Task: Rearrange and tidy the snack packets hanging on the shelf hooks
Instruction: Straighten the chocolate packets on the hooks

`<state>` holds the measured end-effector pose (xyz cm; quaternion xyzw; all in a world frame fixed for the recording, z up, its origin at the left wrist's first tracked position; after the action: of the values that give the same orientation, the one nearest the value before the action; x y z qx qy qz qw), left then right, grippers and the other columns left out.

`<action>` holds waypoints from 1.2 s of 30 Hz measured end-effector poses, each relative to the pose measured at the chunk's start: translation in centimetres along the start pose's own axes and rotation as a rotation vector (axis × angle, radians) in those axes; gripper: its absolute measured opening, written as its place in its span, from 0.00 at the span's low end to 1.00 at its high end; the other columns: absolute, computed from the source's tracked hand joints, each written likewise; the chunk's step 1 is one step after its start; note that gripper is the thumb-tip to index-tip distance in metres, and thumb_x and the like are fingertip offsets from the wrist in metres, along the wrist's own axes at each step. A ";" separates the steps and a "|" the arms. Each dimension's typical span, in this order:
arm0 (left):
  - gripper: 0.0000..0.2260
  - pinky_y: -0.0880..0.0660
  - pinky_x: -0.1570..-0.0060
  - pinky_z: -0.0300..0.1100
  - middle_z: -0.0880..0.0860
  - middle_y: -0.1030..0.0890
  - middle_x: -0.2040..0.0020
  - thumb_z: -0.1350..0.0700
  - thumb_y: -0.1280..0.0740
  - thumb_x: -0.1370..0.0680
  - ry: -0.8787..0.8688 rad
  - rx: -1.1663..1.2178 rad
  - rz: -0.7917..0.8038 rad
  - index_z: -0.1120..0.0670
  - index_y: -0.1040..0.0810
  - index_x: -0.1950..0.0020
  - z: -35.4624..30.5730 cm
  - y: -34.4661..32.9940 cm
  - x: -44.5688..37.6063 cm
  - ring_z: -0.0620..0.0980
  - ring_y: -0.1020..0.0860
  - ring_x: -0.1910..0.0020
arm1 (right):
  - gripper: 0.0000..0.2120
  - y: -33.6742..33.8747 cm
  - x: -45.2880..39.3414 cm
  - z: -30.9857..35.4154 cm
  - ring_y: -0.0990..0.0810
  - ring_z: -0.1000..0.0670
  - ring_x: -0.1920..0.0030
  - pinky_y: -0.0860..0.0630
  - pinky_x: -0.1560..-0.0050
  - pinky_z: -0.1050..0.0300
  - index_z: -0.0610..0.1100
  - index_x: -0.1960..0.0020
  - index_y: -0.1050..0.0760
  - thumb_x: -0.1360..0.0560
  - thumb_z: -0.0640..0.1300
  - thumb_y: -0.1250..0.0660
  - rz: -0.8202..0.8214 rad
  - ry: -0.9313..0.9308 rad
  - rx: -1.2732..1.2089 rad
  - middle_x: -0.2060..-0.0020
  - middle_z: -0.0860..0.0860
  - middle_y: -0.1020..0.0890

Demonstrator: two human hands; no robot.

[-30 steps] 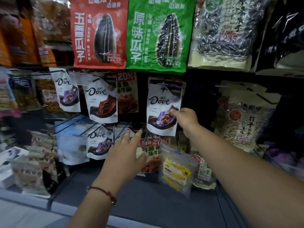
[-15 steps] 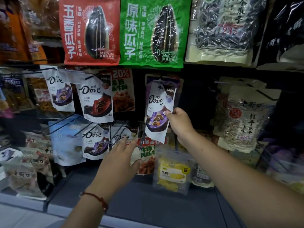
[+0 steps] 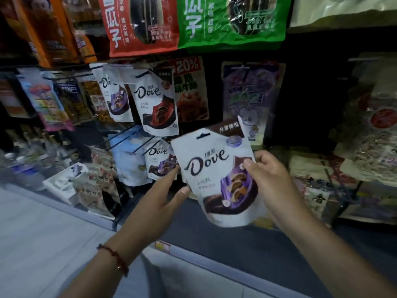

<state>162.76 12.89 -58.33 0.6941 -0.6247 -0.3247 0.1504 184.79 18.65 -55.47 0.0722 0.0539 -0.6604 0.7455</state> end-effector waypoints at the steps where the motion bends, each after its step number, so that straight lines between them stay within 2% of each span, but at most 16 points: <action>1: 0.23 0.36 0.31 0.39 0.27 0.37 0.29 0.43 0.39 0.20 0.001 0.008 0.028 0.34 0.40 0.25 0.3 0.2 0.2 0.26 0.41 0.30 | 0.04 -0.3 0.7 -1.0 0.14 0.49 0.59 0.20 0.58 0.54 0.44 0.51 0.25 0.19 0.42 0.38 0.031 -0.038 -0.003 0.59 0.48 0.14; 7: 0.35 0.23 0.41 0.48 0.42 0.21 0.37 0.39 0.24 0.32 0.194 0.303 0.115 0.33 0.36 0.29 4.7 4.7 -0.3 0.44 0.22 0.38 | 0.04 -5.8 2.8 -7.7 0.15 0.43 0.56 0.21 0.54 0.49 0.42 0.52 0.25 0.20 0.39 0.38 0.112 -0.275 -0.058 0.57 0.45 0.14; 10: 0.17 0.20 0.47 0.45 0.44 0.16 0.46 0.51 0.24 0.28 0.215 0.233 0.216 0.45 0.20 0.40 8.5 8.0 -1.0 0.43 0.18 0.45 | 0.04 -12.0 2.5 -10.2 0.15 0.41 0.55 0.23 0.52 0.47 0.39 0.51 0.27 0.20 0.39 0.37 0.178 -0.378 -0.033 0.56 0.42 0.15; 12: 0.03 0.19 0.53 0.45 0.45 0.14 0.54 0.52 0.27 0.25 0.230 0.134 0.268 0.48 0.17 0.52 11.6 10.6 -1.3 0.42 0.16 0.53 | 0.04 -16.4 1.4 -10.2 0.15 0.42 0.56 0.23 0.53 0.47 0.41 0.52 0.28 0.20 0.40 0.36 0.193 -0.411 0.007 0.57 0.43 0.15; 14: 0.08 0.20 0.59 0.47 0.48 0.17 0.61 0.47 0.30 0.22 0.179 0.066 0.280 0.49 0.21 0.59 14.1 13.7 -1.9 0.43 0.18 0.60 | 0.09 -20.6 -0.1 -8.6 0.16 0.42 0.55 0.24 0.53 0.48 0.43 0.53 0.27 0.23 0.47 0.31 0.170 -0.442 0.038 0.58 0.42 0.15; 16: 0.14 0.29 0.66 0.44 0.48 0.24 0.67 0.43 0.34 0.21 0.102 -0.012 0.282 0.47 0.28 0.63 15.4 17.3 -3.1 0.43 0.24 0.67 | 0.19 -24.0 -1.7 -6.5 0.17 0.41 0.54 0.26 0.53 0.49 0.44 0.53 0.26 0.31 0.58 0.27 0.156 -0.465 0.065 0.56 0.39 0.17; 18: 0.18 0.37 0.68 0.44 0.49 0.31 0.70 0.41 0.37 0.20 0.022 -0.077 0.308 0.47 0.36 0.66 15.6 21.2 -5.1 0.46 0.28 0.69 | 0.22 -27.1 -3.6 -2.8 0.18 0.42 0.52 0.25 0.53 0.50 0.40 0.49 0.25 0.31 0.57 0.26 0.111 -0.509 0.065 0.53 0.33 0.20; 20: 0.19 0.35 0.67 0.41 0.47 0.28 0.68 0.39 0.40 0.20 -0.079 -0.132 0.356 0.48 0.36 0.65 14.8 23.2 -6.4 0.47 0.25 0.64 | 0.28 -28.4 -4.6 0.1 0.20 0.39 0.46 0.24 0.49 0.49 0.35 0.45 0.25 0.31 0.57 0.25 0.102 -0.564 0.064 0.51 0.30 0.23; 23: 0.12 0.28 0.54 0.37 0.40 0.19 0.45 0.41 0.41 0.20 -0.276 -0.172 0.512 0.44 0.23 0.46 13.5 26.2 -10.2 0.41 0.22 0.45 | 0.06 -30.1 -6.6 3.2 0.19 0.51 0.49 0.24 0.57 0.60 0.45 0.55 0.23 0.28 0.41 0.26 0.046 -0.611 0.087 0.63 0.50 0.18; 24: 0.12 0.29 0.54 0.36 0.41 0.20 0.41 0.44 0.41 0.20 -0.326 -0.192 0.554 0.40 0.24 0.39 12.5 26.9 -11.5 0.43 0.23 0.43 | 0.06 -30.4 -7.0 3.9 0.18 0.50 0.50 0.25 0.57 0.63 0.45 0.55 0.22 0.28 0.37 0.27 0.049 -0.624 0.102 0.62 0.51 0.17; 26: 0.13 0.34 0.60 0.37 0.40 0.22 0.45 0.48 0.37 0.20 -0.390 -0.195 0.625 0.28 0.33 0.44 10.7 27.7 -13.9 0.45 0.25 0.51 | 0.07 -30.2 -7.9 4.2 0.19 0.48 0.51 0.24 0.51 0.57 0.44 0.53 0.20 0.29 0.37 0.26 0.033 -0.658 0.115 0.55 0.46 0.16; 27: 0.16 0.35 0.63 0.39 0.40 0.27 0.46 0.49 0.36 0.19 -0.405 -0.201 0.664 0.27 0.38 0.51 9.8 27.9 -14.9 0.47 0.27 0.54 | 0.08 -29.8 -8.4 4.6 0.19 0.49 0.50 0.24 0.48 0.53 0.44 0.52 0.19 0.29 0.39 0.25 0.034 -0.665 0.122 0.52 0.44 0.17; 29: 0.16 0.34 0.67 0.40 0.50 0.27 0.54 0.47 0.36 0.18 -0.391 -0.229 0.752 0.29 0.42 0.53 9.5 27.7 -16.1 0.51 0.28 0.62 | 0.07 -29.1 -9.2 5.5 0.17 0.53 0.53 0.23 0.50 0.56 0.47 0.53 0.18 0.31 0.44 0.23 0.071 -0.650 0.124 0.54 0.46 0.17; 31: 0.03 0.31 0.67 0.43 0.54 0.26 0.66 0.43 0.37 0.19 -0.331 -0.199 0.787 0.36 0.31 0.51 10.8 27.2 -17.4 0.50 0.27 0.68 | 0.05 -28.9 -10.2 5.7 0.18 0.51 0.54 0.24 0.55 0.60 0.50 0.56 0.17 0.31 0.47 0.23 0.104 -0.599 0.148 0.55 0.45 0.18; 33: 0.13 0.31 0.68 0.43 0.53 0.23 0.65 0.39 0.35 0.22 -0.270 -0.195 0.782 0.47 0.20 0.52 12.5 26.8 -18.7 0.49 0.25 0.67 | 0.03 -29.4 -10.8 5.6 0.17 0.50 0.57 0.25 0.57 0.60 0.52 0.59 0.17 0.31 0.47 0.24 0.089 -0.531 0.138 0.60 0.48 0.17; 36: 0.14 0.31 0.70 0.38 0.49 0.18 0.63 0.37 0.30 0.29 -0.185 -0.103 0.687 0.45 0.17 0.55 14.0 26.5 -20.5 0.43 0.23 0.68 | 0.04 -30.2 -12.0 4.8 0.16 0.55 0.60 0.23 0.58 0.59 0.57 0.60 0.16 0.33 0.49 0.25 0.024 -0.413 0.090 0.64 0.52 0.16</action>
<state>133.24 30.84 -47.09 0.4028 -0.8153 -0.3477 0.2285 153.31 26.02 -49.74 -0.0309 -0.1302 -0.6541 0.7445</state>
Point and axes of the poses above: each hand's wrist, its own x-axis away from the middle knuckle, its own y-axis out of the back of the hand, z = x × y, the point moved 2 cm from there along -x, towards the middle knuckle
